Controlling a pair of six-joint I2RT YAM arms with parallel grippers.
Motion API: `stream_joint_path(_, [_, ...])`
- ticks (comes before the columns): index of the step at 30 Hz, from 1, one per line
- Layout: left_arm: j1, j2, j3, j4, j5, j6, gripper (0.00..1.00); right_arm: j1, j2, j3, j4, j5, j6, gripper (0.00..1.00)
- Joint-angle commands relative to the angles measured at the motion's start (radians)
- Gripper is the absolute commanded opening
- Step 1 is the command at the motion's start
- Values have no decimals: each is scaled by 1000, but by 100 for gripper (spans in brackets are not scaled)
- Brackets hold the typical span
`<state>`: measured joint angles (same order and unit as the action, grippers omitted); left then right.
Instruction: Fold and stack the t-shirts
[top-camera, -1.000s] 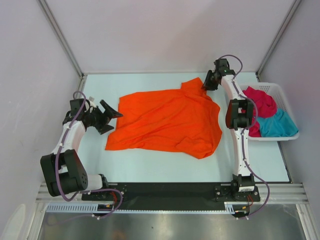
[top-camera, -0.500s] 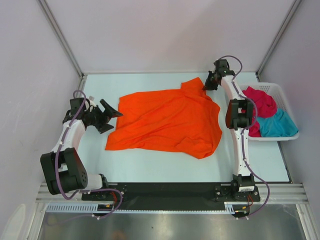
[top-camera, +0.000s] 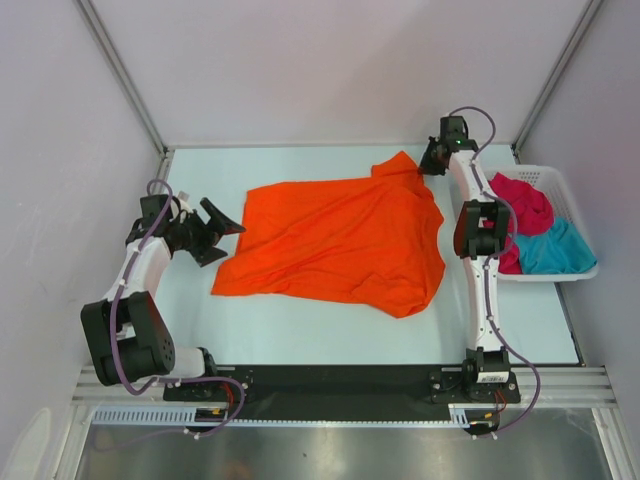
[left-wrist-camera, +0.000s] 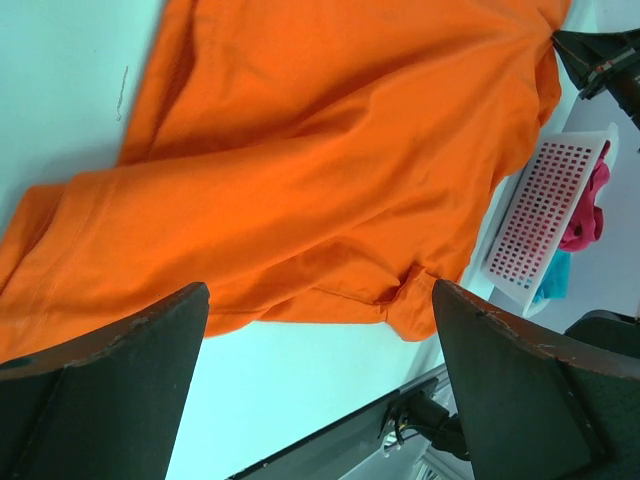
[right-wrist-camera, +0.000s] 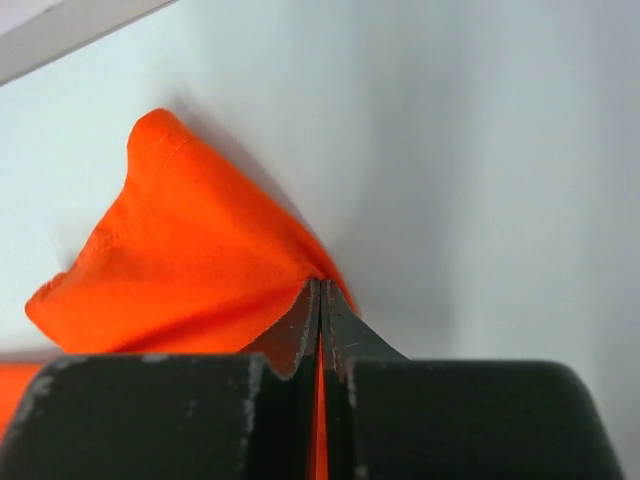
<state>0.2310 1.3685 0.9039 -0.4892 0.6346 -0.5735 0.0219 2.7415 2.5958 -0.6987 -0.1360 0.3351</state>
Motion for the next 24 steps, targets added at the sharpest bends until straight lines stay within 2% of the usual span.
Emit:
stream_joint_path(1, [-4,10,39,1,-13,27,99,-57,-16,44,33,70,-27,0])
stream_joint_path(8, [-5,-3,39,0,-41,23,99,-66,-51,41,50,46,-31,1])
stream_joint_path(10, [-5,-11,36,-3,-47,24,99,-59,-78,35,48,36,-36,14])
stream_joint_path(14, [-5,-22,26,-6,-52,29,99,-25,-189,20,35,114,-102,18])
stream_joint_path(17, [-4,-42,13,-8,-50,24,100,32,-294,20,19,228,-171,34])
stream_joint_path(20, [-5,-63,4,-11,-53,20,100,73,-400,-12,-19,298,-209,41])
stream_joint_path(22, [-5,-77,1,-15,-52,18,100,96,-497,-115,-34,311,-197,48])
stream_joint_path(24, [-5,-89,0,-22,-53,18,100,139,-566,-207,-77,337,-176,49])
